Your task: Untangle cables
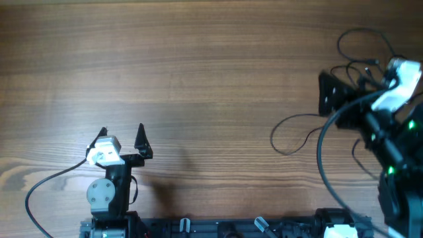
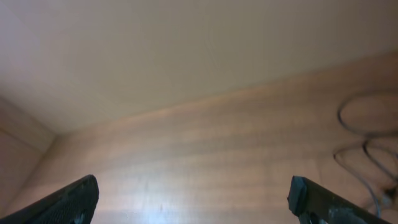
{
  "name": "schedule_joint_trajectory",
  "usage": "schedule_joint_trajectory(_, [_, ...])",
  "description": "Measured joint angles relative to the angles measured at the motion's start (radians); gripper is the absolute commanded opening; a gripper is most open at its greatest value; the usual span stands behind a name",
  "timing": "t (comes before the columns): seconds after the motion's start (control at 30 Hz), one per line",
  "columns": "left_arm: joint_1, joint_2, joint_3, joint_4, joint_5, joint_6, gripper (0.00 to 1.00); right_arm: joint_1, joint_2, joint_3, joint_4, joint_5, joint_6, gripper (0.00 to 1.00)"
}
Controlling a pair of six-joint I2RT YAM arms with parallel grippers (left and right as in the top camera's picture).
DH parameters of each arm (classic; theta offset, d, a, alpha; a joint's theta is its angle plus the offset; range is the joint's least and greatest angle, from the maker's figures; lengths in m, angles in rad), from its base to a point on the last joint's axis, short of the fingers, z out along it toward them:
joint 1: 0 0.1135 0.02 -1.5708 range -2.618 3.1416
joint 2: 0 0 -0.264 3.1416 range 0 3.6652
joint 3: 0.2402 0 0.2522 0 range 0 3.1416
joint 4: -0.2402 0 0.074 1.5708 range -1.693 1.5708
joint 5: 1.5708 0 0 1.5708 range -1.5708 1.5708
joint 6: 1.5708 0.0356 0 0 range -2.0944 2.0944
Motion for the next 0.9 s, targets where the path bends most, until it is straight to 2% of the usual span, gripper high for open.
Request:
schedule_joint_trajectory(0.23, [0.000,0.000,0.000,0.000,0.000,0.000,1.00,0.000,-0.170,-0.001,-0.154,0.061,0.000,1.00])
schedule_joint_trajectory(0.5, [0.000,0.000,0.000,0.000,0.000,0.000,1.00,0.000,-0.338,-0.024,-0.190,0.108,0.000,1.00])
schedule_joint_trajectory(0.67, [0.000,-0.001,0.000,0.000,0.000,0.000,1.00,0.000,-0.478,-0.143,-0.163,0.115,0.032,1.00])
schedule_joint_trajectory(0.9, [0.000,-0.001,0.000,0.000,0.000,0.000,1.00,0.000,-0.687,-0.402,0.042,0.114,0.055,1.00])
